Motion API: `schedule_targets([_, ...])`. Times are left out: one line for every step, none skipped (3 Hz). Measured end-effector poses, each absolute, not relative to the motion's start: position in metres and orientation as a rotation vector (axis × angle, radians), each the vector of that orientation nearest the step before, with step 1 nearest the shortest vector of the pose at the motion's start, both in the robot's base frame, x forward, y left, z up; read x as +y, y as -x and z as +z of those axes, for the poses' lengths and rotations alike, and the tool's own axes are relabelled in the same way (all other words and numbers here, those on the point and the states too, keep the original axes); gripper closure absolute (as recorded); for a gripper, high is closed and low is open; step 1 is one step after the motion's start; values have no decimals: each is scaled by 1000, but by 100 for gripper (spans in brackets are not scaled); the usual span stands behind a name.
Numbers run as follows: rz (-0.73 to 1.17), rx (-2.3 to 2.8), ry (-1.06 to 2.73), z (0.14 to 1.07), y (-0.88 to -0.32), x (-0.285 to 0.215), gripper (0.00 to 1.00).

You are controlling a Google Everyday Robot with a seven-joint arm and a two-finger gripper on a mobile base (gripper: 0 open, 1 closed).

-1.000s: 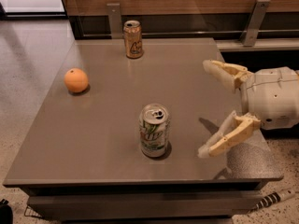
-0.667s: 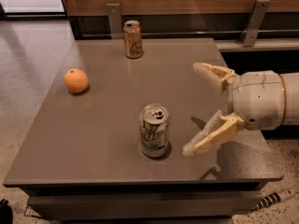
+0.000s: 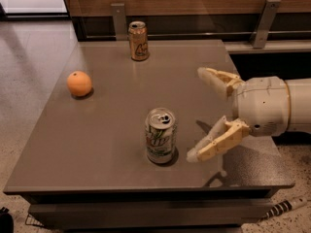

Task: Move 7up can near orange can

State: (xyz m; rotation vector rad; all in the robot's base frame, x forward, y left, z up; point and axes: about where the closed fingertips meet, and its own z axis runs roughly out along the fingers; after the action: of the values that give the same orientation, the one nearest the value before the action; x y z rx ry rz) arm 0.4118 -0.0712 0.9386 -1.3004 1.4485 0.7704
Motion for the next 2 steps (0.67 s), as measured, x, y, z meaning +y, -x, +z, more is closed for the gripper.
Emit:
schedule_targets([899, 1407, 1246, 919, -410, -59, 0])
schedule_targets([1008, 1355, 1192, 902, -404, -42, 0])
